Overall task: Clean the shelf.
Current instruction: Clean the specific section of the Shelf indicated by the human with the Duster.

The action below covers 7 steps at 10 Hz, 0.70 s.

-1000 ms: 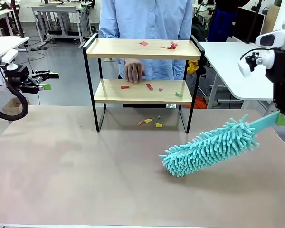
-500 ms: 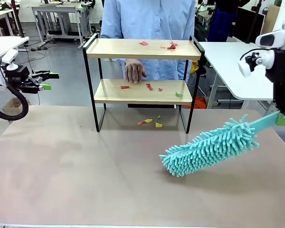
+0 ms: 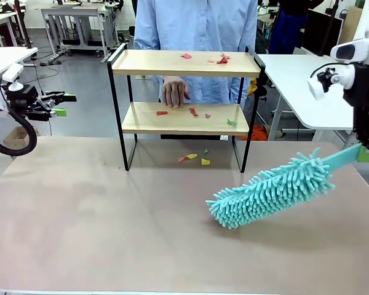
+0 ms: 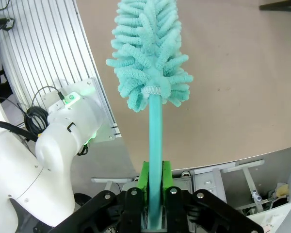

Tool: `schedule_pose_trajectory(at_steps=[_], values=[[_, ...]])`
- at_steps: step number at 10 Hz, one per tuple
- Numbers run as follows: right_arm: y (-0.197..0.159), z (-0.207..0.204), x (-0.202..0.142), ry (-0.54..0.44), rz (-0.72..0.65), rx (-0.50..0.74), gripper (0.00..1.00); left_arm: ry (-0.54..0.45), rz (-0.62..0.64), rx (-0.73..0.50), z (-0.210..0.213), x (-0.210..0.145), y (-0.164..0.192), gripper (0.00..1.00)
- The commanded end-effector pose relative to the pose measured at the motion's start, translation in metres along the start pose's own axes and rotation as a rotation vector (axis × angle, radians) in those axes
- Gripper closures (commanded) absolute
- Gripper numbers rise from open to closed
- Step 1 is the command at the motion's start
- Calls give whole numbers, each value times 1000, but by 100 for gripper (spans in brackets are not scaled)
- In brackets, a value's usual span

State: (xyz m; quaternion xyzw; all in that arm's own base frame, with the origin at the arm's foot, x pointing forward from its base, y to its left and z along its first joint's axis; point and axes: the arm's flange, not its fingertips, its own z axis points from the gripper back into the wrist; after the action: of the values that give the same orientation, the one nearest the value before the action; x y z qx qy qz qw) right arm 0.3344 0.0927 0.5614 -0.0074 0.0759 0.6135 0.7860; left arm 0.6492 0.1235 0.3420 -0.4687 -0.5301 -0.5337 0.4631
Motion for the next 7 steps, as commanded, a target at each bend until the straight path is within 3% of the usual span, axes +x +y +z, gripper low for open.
schedule_pose_trajectory(at_steps=[1,2,7], values=[[9,23,23,-92,-60,-41,87,7,-7,-7,0,2,-2,0],[18,39,41,-145,-206,-10,87,7,-7,-7,0,2,-2,0],[55,98,140,-323,-601,-12,87,7,-7,-7,0,2,-2,0]])
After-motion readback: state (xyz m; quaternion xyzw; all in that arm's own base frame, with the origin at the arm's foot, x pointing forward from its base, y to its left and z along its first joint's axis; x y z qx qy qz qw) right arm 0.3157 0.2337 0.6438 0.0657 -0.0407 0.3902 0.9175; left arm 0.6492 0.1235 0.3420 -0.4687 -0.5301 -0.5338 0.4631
